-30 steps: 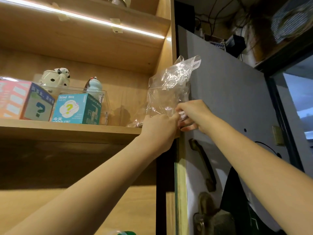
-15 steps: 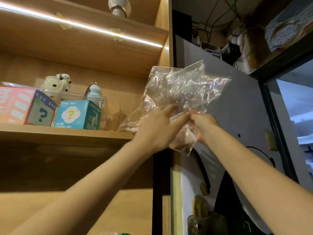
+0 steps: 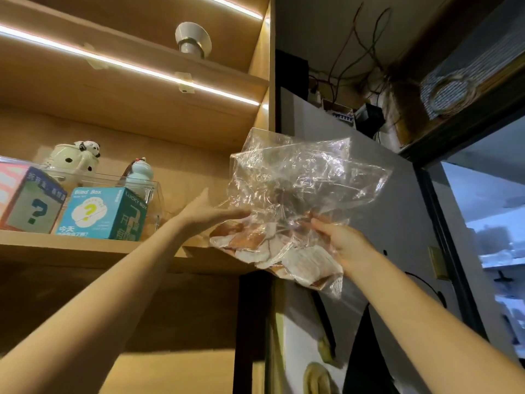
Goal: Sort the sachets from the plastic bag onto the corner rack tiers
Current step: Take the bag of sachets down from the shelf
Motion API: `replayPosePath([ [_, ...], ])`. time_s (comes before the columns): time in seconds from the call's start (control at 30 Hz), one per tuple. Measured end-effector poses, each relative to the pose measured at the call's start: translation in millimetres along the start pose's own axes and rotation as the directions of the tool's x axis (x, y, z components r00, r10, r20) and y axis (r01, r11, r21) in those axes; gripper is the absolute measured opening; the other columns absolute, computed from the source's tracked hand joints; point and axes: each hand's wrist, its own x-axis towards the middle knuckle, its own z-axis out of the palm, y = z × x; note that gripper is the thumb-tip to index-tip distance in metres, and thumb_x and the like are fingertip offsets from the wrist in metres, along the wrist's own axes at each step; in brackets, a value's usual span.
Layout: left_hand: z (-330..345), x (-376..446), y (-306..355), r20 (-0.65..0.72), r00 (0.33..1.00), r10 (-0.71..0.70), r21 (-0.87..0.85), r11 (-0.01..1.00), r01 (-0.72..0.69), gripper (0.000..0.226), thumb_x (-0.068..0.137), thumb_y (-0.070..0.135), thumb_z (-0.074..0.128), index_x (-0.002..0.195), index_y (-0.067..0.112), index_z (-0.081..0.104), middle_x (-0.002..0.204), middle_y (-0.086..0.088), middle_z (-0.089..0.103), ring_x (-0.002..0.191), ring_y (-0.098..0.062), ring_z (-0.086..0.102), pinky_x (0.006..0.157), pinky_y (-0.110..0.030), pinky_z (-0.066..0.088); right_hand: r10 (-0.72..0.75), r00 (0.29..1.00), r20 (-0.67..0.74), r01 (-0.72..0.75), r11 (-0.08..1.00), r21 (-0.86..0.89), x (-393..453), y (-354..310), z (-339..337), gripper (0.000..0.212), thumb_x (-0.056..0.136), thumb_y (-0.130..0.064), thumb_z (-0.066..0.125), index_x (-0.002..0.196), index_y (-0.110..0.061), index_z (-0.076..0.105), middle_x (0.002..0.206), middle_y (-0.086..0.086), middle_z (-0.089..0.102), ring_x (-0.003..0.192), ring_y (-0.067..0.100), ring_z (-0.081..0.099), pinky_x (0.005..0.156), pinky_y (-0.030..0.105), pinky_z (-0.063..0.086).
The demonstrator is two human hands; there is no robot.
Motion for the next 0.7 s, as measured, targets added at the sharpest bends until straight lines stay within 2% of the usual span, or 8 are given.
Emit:
replayPosePath([
  [0.07, 3, 0, -1, 0.137, 0.990, 0.015, -0.046, 0.999, -0.009, 0.131, 0.041, 0.075, 0.062, 0.145, 0.012, 0.012, 0.154, -0.014, 0.013, 0.140, -0.033, 0.018, 0.113, -0.045, 0.017, 0.035, 0.997, 0.074, -0.038, 0.998, 0.052, 4, 6, -8, 0.015, 0.085, 0.000, 0.054, 0.098, -0.003, 0.061, 0.060, 0.007, 0.071, 0.052, 0.017, 0.069, 0.045, 0.027, 0.056],
  [0.17, 6, -3, -2, 0.322, 0.946, -0.019, -0.036, 0.999, 0.032, 0.070, 0.071, 0.063, 0.055, 0.126, 0.019, 0.045, 0.132, -0.019, 0.047, 0.126, -0.036, 0.041, 0.106, -0.045, 0.032, 0.071, 0.990, 0.125, -0.082, 0.993, 0.088, 9, 15, -16, 0.016, 0.087, -0.002, 0.051, 0.101, 0.001, 0.059, 0.075, 0.012, 0.071, 0.058, 0.020, 0.070, 0.051, 0.029, 0.058],
  [0.23, 6, -1, -3, 0.328, 0.944, -0.025, 0.005, 1.000, 0.025, 0.050, 0.076, 0.057, 0.051, 0.108, 0.018, 0.054, 0.090, -0.011, 0.062, 0.069, -0.009, 0.067, 0.063, -0.019, 0.054, 0.096, 0.988, 0.120, -0.105, 0.992, 0.072, 12, 21, -20, 0.023, 0.083, -0.004, 0.055, 0.106, -0.001, 0.058, 0.089, 0.012, 0.066, 0.065, 0.020, 0.068, 0.055, 0.029, 0.057],
  [0.3, 7, 2, -5, 0.288, 0.958, -0.010, -0.019, 1.000, 0.016, 0.047, 0.077, 0.051, 0.056, 0.104, 0.013, 0.056, 0.067, 0.003, 0.054, 0.035, 0.003, 0.047, 0.035, -0.010, 0.035, 0.111, 0.989, 0.097, -0.116, 0.992, 0.050, 13, 26, -23, 0.023, 0.073, -0.008, 0.062, 0.095, -0.005, 0.061, 0.091, 0.010, 0.063, 0.069, 0.020, 0.065, 0.058, 0.029, 0.055],
  [0.43, 11, 0, -6, 0.142, 0.989, 0.044, -0.190, 0.982, -0.017, 0.050, 0.073, 0.030, 0.071, 0.112, 0.008, 0.050, 0.078, -0.002, 0.063, 0.046, -0.002, 0.056, 0.039, -0.012, 0.042, 0.117, 0.992, 0.054, -0.119, 0.992, 0.037, 12, 33, -25, 0.009, 0.082, -0.006, 0.058, 0.091, -0.005, 0.063, 0.085, 0.011, 0.064, 0.068, 0.022, 0.065, 0.065, 0.033, 0.054],
  [0.5, 15, -2, -6, 0.015, 0.998, 0.060, -0.233, 0.971, -0.055, 0.061, 0.061, 0.033, 0.079, 0.108, 0.012, 0.045, 0.089, -0.005, 0.062, 0.062, -0.010, 0.060, 0.050, -0.019, 0.047, 0.103, 0.994, 0.040, -0.105, 0.994, 0.037, 11, 34, -25, 0.009, 0.083, -0.005, 0.059, 0.090, -0.005, 0.064, 0.081, 0.011, 0.067, 0.066, 0.022, 0.066, 0.074, 0.037, 0.052],
  [0.63, 18, -19, 0, -0.096, 0.993, 0.068, -0.323, 0.942, -0.096, 0.098, 0.029, 0.047, 0.082, 0.114, 0.011, 0.047, 0.103, -0.010, 0.064, 0.085, -0.024, 0.064, 0.076, -0.038, 0.053, 0.037, 0.999, 0.034, -0.037, 0.999, 0.023, 1, 29, -26, 0.012, 0.087, -0.003, 0.054, 0.089, -0.006, 0.065, 0.063, 0.008, 0.071, 0.057, 0.018, 0.069, 0.067, 0.035, 0.054],
  [0.7, 19, -28, 5, -0.097, 0.992, 0.081, -0.397, 0.911, -0.114, 0.081, 0.038, 0.039, 0.084, 0.107, 0.012, 0.050, 0.101, -0.010, 0.065, 0.079, -0.021, 0.064, 0.072, -0.035, 0.054, 0.001, 0.997, 0.073, -0.002, 1.000, 0.018, -7, 23, -26, 0.016, 0.087, -0.004, 0.053, 0.095, -0.008, 0.066, 0.070, 0.009, 0.072, 0.063, 0.020, 0.070, 0.067, 0.036, 0.056],
])
